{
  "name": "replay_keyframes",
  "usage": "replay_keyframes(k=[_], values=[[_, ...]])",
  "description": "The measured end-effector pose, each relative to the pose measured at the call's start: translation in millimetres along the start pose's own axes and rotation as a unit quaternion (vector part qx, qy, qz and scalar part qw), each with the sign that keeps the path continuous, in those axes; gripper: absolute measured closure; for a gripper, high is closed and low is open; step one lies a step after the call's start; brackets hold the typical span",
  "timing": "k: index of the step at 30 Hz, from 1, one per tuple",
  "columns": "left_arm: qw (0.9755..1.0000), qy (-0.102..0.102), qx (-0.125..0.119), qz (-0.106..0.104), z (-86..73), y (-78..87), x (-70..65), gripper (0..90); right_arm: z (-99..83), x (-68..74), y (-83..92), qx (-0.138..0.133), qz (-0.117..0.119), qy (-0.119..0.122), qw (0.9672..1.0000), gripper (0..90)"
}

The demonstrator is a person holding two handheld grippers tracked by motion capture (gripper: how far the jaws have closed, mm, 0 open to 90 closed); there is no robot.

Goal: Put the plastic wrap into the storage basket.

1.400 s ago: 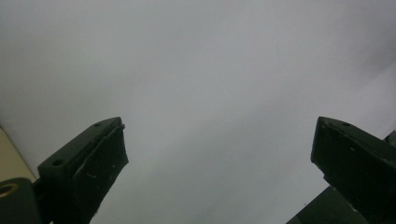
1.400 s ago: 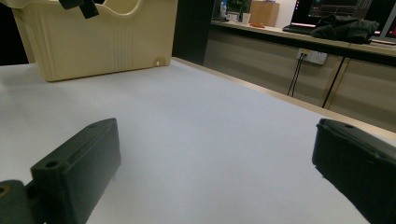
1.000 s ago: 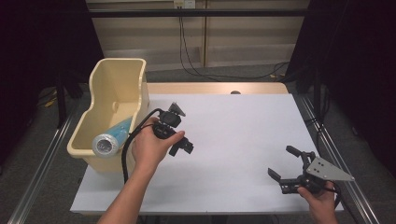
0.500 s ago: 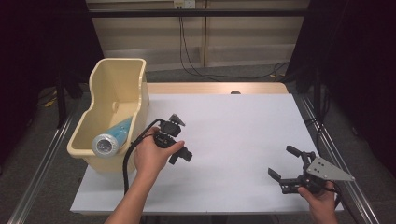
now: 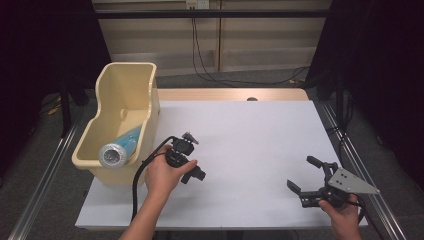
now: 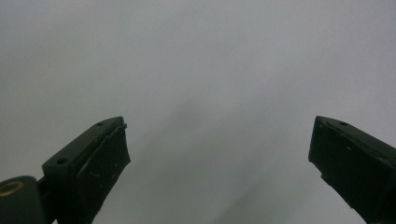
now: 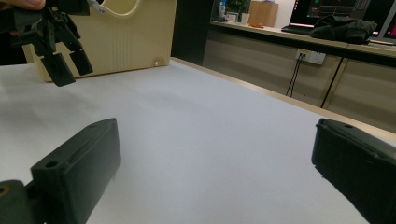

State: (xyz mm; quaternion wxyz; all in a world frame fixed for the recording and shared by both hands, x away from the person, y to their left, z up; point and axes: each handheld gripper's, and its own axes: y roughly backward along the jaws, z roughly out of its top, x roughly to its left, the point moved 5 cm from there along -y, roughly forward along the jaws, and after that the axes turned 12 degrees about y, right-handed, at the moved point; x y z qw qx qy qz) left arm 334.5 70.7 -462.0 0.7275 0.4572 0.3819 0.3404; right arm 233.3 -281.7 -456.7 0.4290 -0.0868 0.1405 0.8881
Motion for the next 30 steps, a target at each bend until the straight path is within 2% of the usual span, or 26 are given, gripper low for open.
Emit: replay_keyframes(k=[3,7,8,10,14,19,20,21,22,24,30], values=[[1.0,-0.003,-0.009,0.0,-1.5,-2.7,-0.5,4.6,0.2,-0.5,0.7,-0.001,-0.001,0.0,1.0,0.8],[0.9991,-0.011,-0.042,-0.001,-3.8,-6.1,-0.1,4.9,0.0,-1.2,1.3,-0.001,-0.003,0.0,1.0,0.7],[0.9983,-0.008,-0.058,-0.006,-5.3,-7.8,0.2,5.0,0.0,-1.3,1.3,-0.001,-0.003,0.0,1.0,0.8],[0.997,-0.015,-0.076,-0.002,-6.5,-8.7,1.1,5.0,0.1,-1.2,1.1,-0.001,-0.003,0.0,1.0,0.7],[0.9953,-0.02,-0.095,-0.003,-9.3,-9.6,1.3,5.0,0.1,-0.8,0.5,-0.001,-0.003,0.0,1.0,0.7],[0.9888,-0.031,-0.146,0.004,-12.3,-10.4,1.6,4.0,0.0,0.1,0.1,-0.001,0.001,0.0,1.0,0.8],[0.9851,-0.035,-0.168,0.006,-13.2,-10.1,1.6,4.0,0.0,0.0,0.2,0.0,0.0,0.0,1.0,0.8],[0.9832,-0.037,-0.178,0.009,-13.6,-9.7,1.4,4.1,0.2,0.0,0.2,-0.001,-0.001,-0.002,1.0,0.8],[0.9832,-0.037,-0.178,0.009,-13.6,-9.7,1.4,4.0,0.1,-0.3,0.4,-0.001,-0.001,-0.001,1.0,0.8],[0.9798,-0.04,-0.195,0.013,-14.6,-7.7,1.5,4.0,-0.2,-0.3,0.3,-0.001,-0.001,-0.001,1.0,0.8],[0.9751,-0.044,-0.217,0.013,-18.7,-10.9,2.0,3.5,-0.2,0.6,-0.4,0.0,0.002,0.002,1.0,0.9]])
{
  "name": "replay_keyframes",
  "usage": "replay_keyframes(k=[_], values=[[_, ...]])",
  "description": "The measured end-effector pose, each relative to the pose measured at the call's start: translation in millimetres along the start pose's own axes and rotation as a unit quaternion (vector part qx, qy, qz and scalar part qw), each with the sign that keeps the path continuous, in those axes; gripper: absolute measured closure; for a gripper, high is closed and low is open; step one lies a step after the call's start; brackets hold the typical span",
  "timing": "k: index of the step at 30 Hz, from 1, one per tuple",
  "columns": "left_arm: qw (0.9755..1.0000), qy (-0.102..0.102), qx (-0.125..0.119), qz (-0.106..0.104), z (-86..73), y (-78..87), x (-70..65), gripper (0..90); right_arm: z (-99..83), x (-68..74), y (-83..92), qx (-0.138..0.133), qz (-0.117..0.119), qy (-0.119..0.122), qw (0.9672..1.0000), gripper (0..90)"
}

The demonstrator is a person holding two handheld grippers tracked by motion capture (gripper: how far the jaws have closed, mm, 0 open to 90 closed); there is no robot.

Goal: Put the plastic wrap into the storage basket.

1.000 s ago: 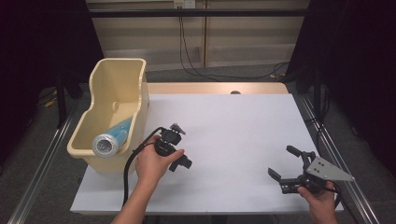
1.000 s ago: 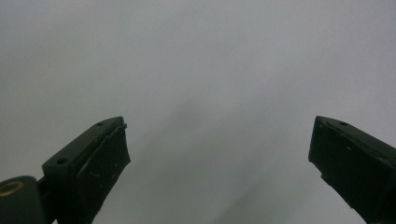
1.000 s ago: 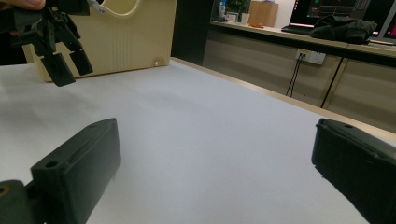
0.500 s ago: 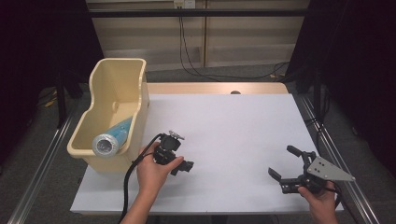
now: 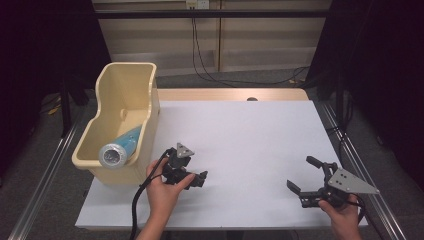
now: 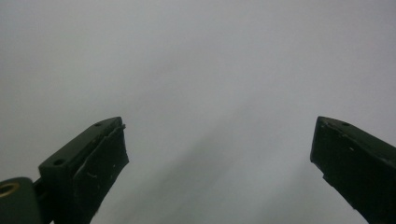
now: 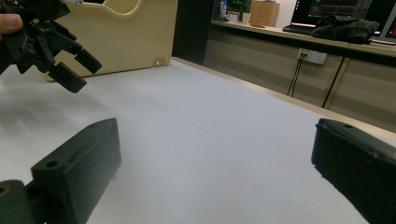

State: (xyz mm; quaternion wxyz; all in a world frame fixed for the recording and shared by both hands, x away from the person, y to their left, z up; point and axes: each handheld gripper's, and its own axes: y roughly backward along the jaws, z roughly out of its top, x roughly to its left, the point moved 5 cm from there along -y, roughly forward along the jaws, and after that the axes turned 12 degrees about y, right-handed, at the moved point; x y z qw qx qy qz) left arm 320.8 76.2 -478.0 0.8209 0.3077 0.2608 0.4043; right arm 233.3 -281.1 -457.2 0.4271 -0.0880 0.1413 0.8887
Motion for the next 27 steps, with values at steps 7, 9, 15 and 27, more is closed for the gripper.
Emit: replay_keyframes(k=[7,9,15,27], values=[[0.9988,-0.007,-0.047,-0.012,-8.0,1.3,-1.0,2.8,-0.3,-0.5,-0.4,0.001,-0.003,-0.002,1.0,0.8],[0.9982,-0.007,-0.056,-0.022,-9.2,2.6,-0.7,2.5,-0.4,-0.5,-0.6,0.0,-0.003,-0.002,1.0,0.8],[0.996,-0.001,-0.08,-0.041,-10.6,8.0,1.4,0.5,-0.3,0.7,-1.6,0.0,-0.001,-0.004,1.0,0.9],[0.9863,0.011,-0.15,-0.068,-6.0,19.2,5.9,0.0,-1.3,2.0,-2.1,0.004,0.002,0.0,1.0,1.1]])
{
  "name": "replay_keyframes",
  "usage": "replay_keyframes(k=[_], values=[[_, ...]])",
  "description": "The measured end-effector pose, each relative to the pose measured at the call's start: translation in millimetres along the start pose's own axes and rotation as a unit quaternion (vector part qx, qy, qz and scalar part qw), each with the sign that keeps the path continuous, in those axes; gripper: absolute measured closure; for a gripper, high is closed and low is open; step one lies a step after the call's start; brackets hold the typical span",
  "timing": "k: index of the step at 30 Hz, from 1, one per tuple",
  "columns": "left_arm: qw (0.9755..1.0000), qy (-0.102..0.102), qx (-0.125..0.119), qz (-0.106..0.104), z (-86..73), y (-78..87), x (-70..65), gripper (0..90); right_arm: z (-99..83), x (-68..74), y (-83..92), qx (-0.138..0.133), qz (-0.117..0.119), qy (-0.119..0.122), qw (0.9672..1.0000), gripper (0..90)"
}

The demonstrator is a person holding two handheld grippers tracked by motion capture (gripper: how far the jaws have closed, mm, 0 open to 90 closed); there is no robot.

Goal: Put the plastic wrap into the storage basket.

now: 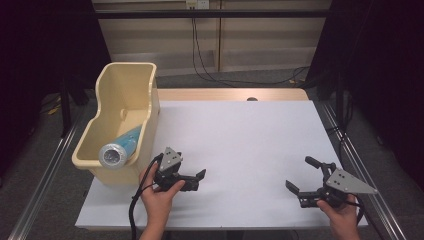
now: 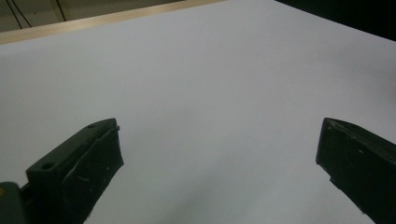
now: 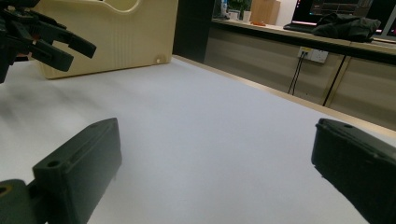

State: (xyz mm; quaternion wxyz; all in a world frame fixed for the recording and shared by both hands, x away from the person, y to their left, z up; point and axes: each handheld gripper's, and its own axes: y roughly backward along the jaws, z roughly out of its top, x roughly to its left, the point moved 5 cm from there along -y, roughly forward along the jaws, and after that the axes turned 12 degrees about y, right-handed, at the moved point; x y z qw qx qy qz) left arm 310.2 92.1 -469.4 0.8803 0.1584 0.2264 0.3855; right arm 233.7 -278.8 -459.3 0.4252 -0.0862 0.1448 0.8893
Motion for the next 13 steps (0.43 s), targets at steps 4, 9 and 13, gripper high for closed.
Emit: replay_keyframes(k=[4,9,13], values=[[0.9999,0.004,-0.012,-0.002,0.1,1.7,2.6,0.0,-0.3,-0.1,0.2,0.0,-0.001,-0.002,1.0,1.1],[0.9998,0.004,-0.021,0.001,1.1,3.9,4.1,0.0,-1.1,-0.6,0.1,0.0,-0.003,-0.005,1.0,1.1],[0.9994,0.001,-0.033,-0.003,1.9,6.4,3.1,0.0,-1.0,-0.3,0.2,-0.002,-0.004,-0.004,1.0,1.1]])
